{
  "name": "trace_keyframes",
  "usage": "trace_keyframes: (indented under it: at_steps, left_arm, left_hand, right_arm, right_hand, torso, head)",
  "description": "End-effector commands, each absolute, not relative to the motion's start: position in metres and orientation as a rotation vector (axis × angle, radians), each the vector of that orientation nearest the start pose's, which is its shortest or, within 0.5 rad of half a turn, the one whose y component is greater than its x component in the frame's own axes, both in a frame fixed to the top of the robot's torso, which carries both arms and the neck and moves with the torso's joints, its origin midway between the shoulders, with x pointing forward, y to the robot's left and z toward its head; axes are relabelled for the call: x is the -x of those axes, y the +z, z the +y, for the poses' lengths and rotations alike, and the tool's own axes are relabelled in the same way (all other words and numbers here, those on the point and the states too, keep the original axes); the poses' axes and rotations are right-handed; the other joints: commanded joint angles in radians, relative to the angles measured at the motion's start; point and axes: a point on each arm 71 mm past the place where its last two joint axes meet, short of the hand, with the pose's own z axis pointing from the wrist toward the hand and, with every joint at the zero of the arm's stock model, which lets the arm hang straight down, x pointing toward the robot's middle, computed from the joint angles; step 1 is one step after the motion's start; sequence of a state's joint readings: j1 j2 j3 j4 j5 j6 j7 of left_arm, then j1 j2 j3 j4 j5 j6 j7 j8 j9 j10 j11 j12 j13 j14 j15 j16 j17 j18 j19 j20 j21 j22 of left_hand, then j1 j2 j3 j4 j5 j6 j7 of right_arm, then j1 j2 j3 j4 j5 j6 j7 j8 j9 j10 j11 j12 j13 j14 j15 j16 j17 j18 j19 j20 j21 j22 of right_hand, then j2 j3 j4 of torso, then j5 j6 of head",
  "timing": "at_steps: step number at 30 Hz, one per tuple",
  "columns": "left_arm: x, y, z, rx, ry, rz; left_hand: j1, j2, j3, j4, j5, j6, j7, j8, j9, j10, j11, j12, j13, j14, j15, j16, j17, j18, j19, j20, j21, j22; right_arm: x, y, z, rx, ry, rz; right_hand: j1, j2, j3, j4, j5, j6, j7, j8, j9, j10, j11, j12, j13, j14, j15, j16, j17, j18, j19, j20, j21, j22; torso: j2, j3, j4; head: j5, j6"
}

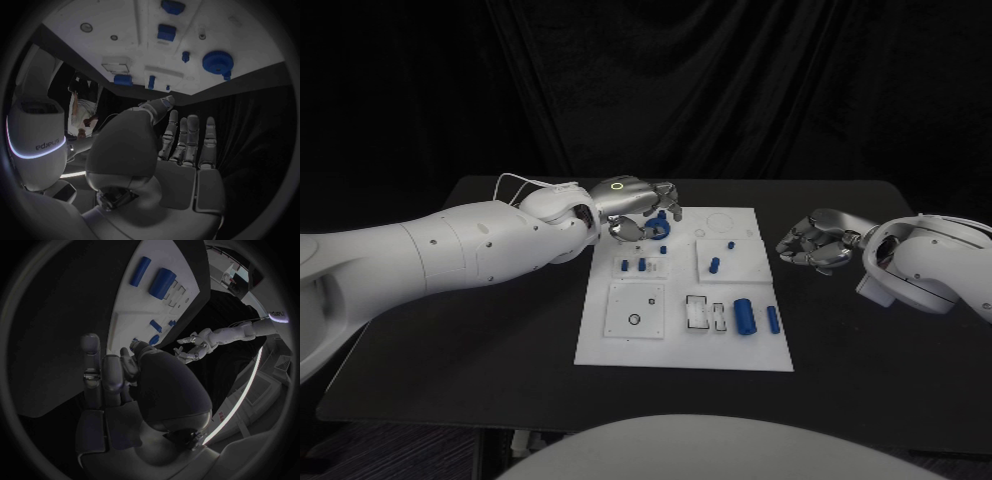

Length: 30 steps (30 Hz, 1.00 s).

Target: Assemble the parts on the task board

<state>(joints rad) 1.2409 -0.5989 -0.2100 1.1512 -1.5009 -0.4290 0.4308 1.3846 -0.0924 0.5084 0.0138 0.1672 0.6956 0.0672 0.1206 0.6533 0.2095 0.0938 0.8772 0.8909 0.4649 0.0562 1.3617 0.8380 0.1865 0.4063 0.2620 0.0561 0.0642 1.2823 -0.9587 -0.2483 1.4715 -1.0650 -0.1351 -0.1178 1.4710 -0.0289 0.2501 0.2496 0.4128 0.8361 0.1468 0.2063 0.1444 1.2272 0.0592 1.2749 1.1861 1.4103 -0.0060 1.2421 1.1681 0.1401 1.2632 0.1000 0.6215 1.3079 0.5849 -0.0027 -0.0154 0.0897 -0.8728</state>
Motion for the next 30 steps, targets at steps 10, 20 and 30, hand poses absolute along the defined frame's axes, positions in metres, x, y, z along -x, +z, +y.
trace_keyframes:
  at_steps: [10,20,30]
  left_arm:
    - [-0.515,-0.202,0.203,0.203,-1.496,1.505]
    - [-0.523,-0.203,0.216,0.799,-1.919,1.472]
    - [-0.531,-0.207,0.218,1.103,-2.061,1.401]
  left_hand:
    - [-0.066,0.011,-0.159,0.173,0.054,-0.248,0.003,-0.076,-0.242,-0.183,-0.045,-0.500,-0.518,-0.412,0.152,-1.108,-0.672,-0.186,1.164,-0.008,1.515,1.507]
    - [-0.159,-0.008,-0.272,0.278,0.057,-0.414,-0.077,-0.081,-0.365,-0.225,-0.139,-0.680,-0.689,-0.464,0.067,-1.254,-0.763,-0.186,1.164,0.041,1.515,1.507]
    - [-0.171,0.064,-0.383,0.278,0.067,-0.224,-0.041,-0.021,-0.270,-0.009,-0.004,-0.328,-0.464,0.072,0.110,-0.695,-0.458,-0.001,-0.406,0.028,-0.056,-0.064]
  right_arm:
    - [-0.472,-0.239,-0.288,-0.203,0.560,2.072]
    - [-0.472,-0.241,-0.287,-0.202,0.559,2.077]
    - [-0.472,-0.242,-0.287,-0.203,0.559,2.080]
  right_hand:
    - [0.000,-0.011,0.006,-0.001,0.007,0.003,0.001,0.004,-0.002,-0.012,0.003,-0.007,-0.007,-0.008,-0.003,-0.008,-0.005,0.019,-0.006,-0.002,-0.010,0.042]
    - [0.002,-0.010,0.009,-0.002,0.008,0.004,0.000,0.005,-0.002,-0.013,0.002,-0.009,-0.009,-0.009,-0.003,-0.010,-0.008,0.019,-0.007,-0.002,-0.014,0.041]
    - [0.003,-0.009,0.012,-0.004,0.008,0.004,0.000,0.005,-0.002,-0.015,0.002,-0.010,-0.011,-0.010,-0.003,-0.011,-0.009,0.019,-0.007,-0.003,-0.016,0.041]
  torso:
    - [-0.001,0.0029,0.0012]
    - [-0.001,0.0070,0.0064]
    - [0.000,0.0050,0.0051]
  head:
    - [0.011,0.000]
    - [0.017,0.000]
    - [0.022,0.000]
